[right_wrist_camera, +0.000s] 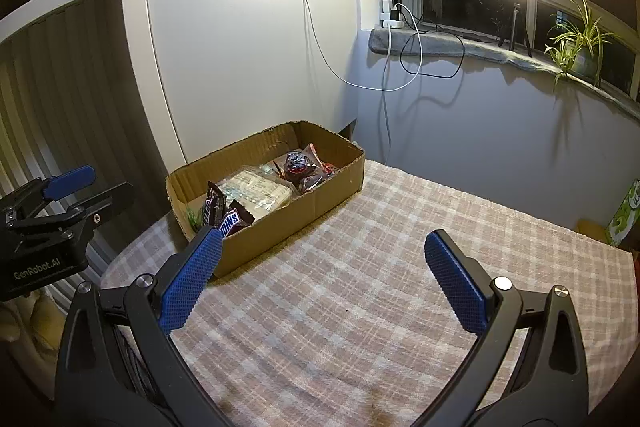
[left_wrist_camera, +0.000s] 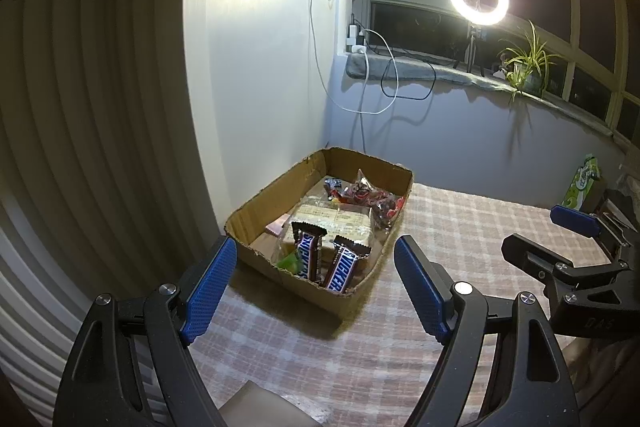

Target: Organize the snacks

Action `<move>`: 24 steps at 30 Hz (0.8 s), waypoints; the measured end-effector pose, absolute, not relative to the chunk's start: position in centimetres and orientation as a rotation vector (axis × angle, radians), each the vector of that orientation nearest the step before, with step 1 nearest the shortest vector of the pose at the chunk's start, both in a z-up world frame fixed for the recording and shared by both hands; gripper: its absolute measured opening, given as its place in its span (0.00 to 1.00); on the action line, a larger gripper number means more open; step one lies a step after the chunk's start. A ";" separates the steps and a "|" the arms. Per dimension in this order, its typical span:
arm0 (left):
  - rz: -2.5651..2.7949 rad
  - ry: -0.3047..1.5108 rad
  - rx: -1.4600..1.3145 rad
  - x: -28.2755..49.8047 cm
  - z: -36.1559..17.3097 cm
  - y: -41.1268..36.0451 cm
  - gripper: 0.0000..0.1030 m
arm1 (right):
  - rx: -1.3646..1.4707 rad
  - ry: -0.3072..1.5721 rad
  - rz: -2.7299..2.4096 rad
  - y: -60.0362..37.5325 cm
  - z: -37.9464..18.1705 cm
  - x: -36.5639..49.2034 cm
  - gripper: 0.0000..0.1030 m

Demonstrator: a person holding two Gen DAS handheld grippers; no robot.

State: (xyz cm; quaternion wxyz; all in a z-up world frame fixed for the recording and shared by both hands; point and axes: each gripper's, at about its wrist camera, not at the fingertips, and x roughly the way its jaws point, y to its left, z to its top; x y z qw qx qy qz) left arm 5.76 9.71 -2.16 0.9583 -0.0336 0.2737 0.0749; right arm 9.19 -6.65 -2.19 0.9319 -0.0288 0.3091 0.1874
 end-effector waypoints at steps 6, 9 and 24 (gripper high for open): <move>0.148 0.554 -0.068 5.6 -2.1 9.5 0.79 | -0.056 0.634 0.386 -6.6 -2.1 9.0 1.00; 0.148 0.552 -0.067 5.6 -2.1 9.5 0.79 | -0.057 0.633 0.385 -6.6 -2.1 9.0 1.00; 0.149 0.551 -0.064 5.5 -1.9 9.4 0.79 | -0.055 0.641 0.391 -6.5 -2.0 8.7 1.00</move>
